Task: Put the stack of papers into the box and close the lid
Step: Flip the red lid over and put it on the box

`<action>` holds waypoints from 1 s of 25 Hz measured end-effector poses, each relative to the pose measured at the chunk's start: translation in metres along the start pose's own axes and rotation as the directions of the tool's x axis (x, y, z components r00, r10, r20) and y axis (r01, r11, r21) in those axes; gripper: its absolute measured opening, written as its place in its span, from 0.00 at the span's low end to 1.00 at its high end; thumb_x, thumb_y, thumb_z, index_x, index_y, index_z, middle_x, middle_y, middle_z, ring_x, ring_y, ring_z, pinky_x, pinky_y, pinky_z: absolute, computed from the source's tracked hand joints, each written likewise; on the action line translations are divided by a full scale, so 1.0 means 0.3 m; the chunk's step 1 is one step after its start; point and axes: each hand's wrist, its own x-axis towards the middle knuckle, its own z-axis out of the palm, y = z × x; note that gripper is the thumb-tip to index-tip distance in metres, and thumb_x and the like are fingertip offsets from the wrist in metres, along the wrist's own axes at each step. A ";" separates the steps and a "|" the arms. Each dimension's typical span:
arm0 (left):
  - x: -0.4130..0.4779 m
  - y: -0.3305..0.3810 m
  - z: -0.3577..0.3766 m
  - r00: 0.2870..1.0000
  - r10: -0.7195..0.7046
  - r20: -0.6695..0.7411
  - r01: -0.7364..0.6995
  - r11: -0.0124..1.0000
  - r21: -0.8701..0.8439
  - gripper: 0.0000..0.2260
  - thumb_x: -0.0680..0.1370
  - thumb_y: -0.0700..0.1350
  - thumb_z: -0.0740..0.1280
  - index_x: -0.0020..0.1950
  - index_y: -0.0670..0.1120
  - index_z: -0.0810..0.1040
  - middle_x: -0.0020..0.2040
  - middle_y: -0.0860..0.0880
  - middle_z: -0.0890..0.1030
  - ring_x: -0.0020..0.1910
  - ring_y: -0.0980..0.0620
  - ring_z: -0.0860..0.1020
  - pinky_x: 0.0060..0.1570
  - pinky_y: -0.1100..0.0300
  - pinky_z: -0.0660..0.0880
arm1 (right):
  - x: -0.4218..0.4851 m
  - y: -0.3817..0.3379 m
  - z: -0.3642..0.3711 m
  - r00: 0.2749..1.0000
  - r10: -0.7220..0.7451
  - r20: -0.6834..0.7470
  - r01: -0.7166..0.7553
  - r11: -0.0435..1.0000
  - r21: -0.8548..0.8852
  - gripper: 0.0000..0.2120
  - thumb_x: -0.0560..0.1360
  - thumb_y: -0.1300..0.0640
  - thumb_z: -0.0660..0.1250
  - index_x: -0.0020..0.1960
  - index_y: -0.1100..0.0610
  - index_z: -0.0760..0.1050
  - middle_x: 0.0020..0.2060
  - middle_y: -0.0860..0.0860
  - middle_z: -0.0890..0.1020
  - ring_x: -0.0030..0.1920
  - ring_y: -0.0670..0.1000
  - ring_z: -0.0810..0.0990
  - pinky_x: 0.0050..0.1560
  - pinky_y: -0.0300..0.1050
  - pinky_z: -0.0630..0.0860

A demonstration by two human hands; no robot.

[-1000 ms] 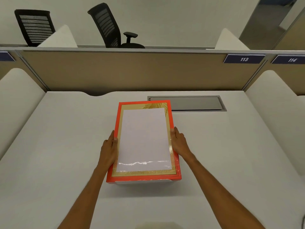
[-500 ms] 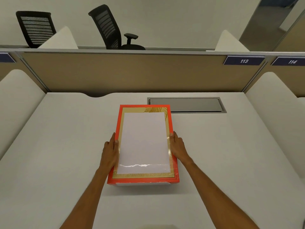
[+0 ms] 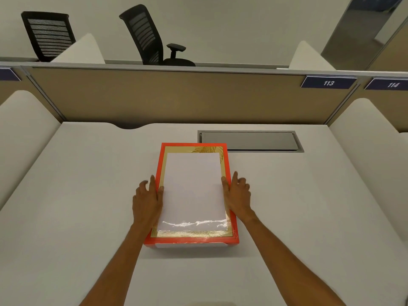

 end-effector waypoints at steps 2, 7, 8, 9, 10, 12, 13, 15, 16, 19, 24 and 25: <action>0.006 0.035 -0.005 0.984 0.166 -0.065 -0.157 0.980 0.127 0.27 0.82 0.57 0.51 0.78 0.45 0.61 0.76 0.40 0.65 0.74 0.39 0.67 0.70 0.44 0.66 | -0.015 -0.031 0.010 0.978 -0.165 -0.128 0.153 0.984 -0.095 0.35 0.80 0.37 0.49 0.79 0.57 0.52 0.78 0.57 0.58 0.78 0.61 0.57 0.76 0.56 0.59; 0.031 0.092 0.023 0.945 0.316 0.081 -0.325 0.934 0.150 0.36 0.78 0.64 0.37 0.80 0.45 0.49 0.81 0.47 0.50 0.80 0.50 0.47 0.77 0.55 0.44 | -0.022 -0.066 0.073 0.939 -0.342 -0.036 0.328 0.923 -0.202 0.37 0.80 0.36 0.47 0.80 0.56 0.42 0.80 0.52 0.45 0.80 0.51 0.42 0.80 0.47 0.42; 0.035 0.094 0.032 0.940 0.323 0.112 -0.337 0.929 0.154 0.38 0.76 0.66 0.34 0.80 0.45 0.48 0.81 0.47 0.49 0.80 0.50 0.46 0.77 0.55 0.43 | -0.020 -0.063 0.081 0.942 -0.336 -0.016 0.326 0.923 -0.207 0.37 0.80 0.36 0.47 0.80 0.56 0.41 0.80 0.52 0.44 0.80 0.51 0.42 0.80 0.46 0.41; 0.038 0.097 0.042 0.936 0.325 0.137 -0.344 0.926 0.152 0.40 0.75 0.67 0.31 0.80 0.45 0.47 0.81 0.47 0.48 0.80 0.50 0.46 0.78 0.55 0.43 | -0.020 -0.060 0.089 0.942 -0.335 0.000 0.327 0.921 -0.211 0.37 0.80 0.36 0.47 0.80 0.56 0.41 0.80 0.52 0.44 0.80 0.51 0.41 0.80 0.46 0.41; 0.041 0.099 0.051 0.934 0.323 0.153 -0.345 0.927 0.147 0.41 0.74 0.67 0.30 0.80 0.45 0.46 0.81 0.47 0.48 0.80 0.50 0.45 0.78 0.55 0.44 | -0.021 -0.057 0.096 0.942 -0.335 0.011 0.329 0.919 -0.217 0.38 0.80 0.36 0.48 0.80 0.56 0.40 0.80 0.52 0.44 0.80 0.51 0.41 0.80 0.47 0.41; 0.043 0.104 0.066 0.935 0.312 0.171 -0.336 0.931 0.138 0.43 0.73 0.68 0.28 0.80 0.45 0.46 0.81 0.47 0.48 0.80 0.50 0.45 0.78 0.55 0.44 | -0.020 -0.051 0.106 0.944 -0.330 0.026 0.327 0.918 -0.225 0.38 0.80 0.36 0.48 0.80 0.56 0.40 0.80 0.52 0.44 0.80 0.51 0.41 0.80 0.47 0.41; 0.042 0.106 0.070 0.934 0.309 0.178 -0.334 0.932 0.139 0.43 0.72 0.68 0.28 0.80 0.44 0.46 0.81 0.47 0.48 0.80 0.50 0.45 0.77 0.55 0.43 | -0.020 -0.049 0.109 0.945 -0.325 0.031 0.324 0.919 -0.225 0.38 0.80 0.36 0.48 0.80 0.56 0.39 0.80 0.51 0.44 0.80 0.51 0.41 0.80 0.47 0.41; 0.040 0.106 0.077 0.935 0.304 0.184 -0.333 0.931 0.152 0.43 0.72 0.68 0.27 0.80 0.44 0.45 0.81 0.47 0.48 0.80 0.50 0.45 0.78 0.55 0.43 | -0.020 -0.047 0.116 0.947 -0.319 0.038 0.319 0.920 -0.228 0.38 0.80 0.36 0.48 0.79 0.56 0.39 0.80 0.52 0.43 0.80 0.51 0.41 0.80 0.47 0.41; 0.039 0.105 0.081 0.935 0.302 0.187 -0.332 0.930 0.159 0.43 0.72 0.68 0.26 0.80 0.44 0.45 0.81 0.47 0.47 0.80 0.49 0.45 0.78 0.55 0.43 | -0.020 -0.046 0.120 0.948 -0.317 0.041 0.317 0.919 -0.234 0.38 0.80 0.36 0.48 0.79 0.56 0.39 0.80 0.52 0.43 0.80 0.51 0.40 0.80 0.47 0.41; 0.037 0.103 0.089 0.937 0.291 0.194 -0.321 0.935 0.147 0.44 0.71 0.68 0.26 0.80 0.44 0.44 0.81 0.47 0.47 0.80 0.49 0.45 0.78 0.54 0.43 | -0.018 -0.045 0.127 0.948 -0.315 0.049 0.317 0.915 -0.248 0.38 0.80 0.36 0.47 0.79 0.56 0.38 0.80 0.52 0.42 0.80 0.51 0.40 0.80 0.47 0.41; 0.034 0.102 0.101 0.941 0.279 0.192 -0.310 0.938 0.154 0.43 0.72 0.68 0.27 0.80 0.45 0.45 0.81 0.47 0.48 0.80 0.50 0.46 0.78 0.55 0.43 | -0.018 -0.042 0.137 0.948 -0.317 0.023 0.311 0.910 -0.274 0.38 0.80 0.36 0.46 0.80 0.56 0.38 0.80 0.52 0.43 0.80 0.51 0.41 0.80 0.47 0.42; 0.033 0.101 0.101 0.942 0.277 0.191 -0.308 0.938 0.158 0.43 0.72 0.68 0.28 0.80 0.45 0.45 0.81 0.48 0.48 0.80 0.50 0.46 0.78 0.55 0.43 | -0.019 -0.042 0.138 0.948 -0.319 0.017 0.311 0.909 -0.279 0.38 0.80 0.35 0.46 0.80 0.56 0.39 0.80 0.52 0.43 0.80 0.51 0.41 0.80 0.47 0.42</action>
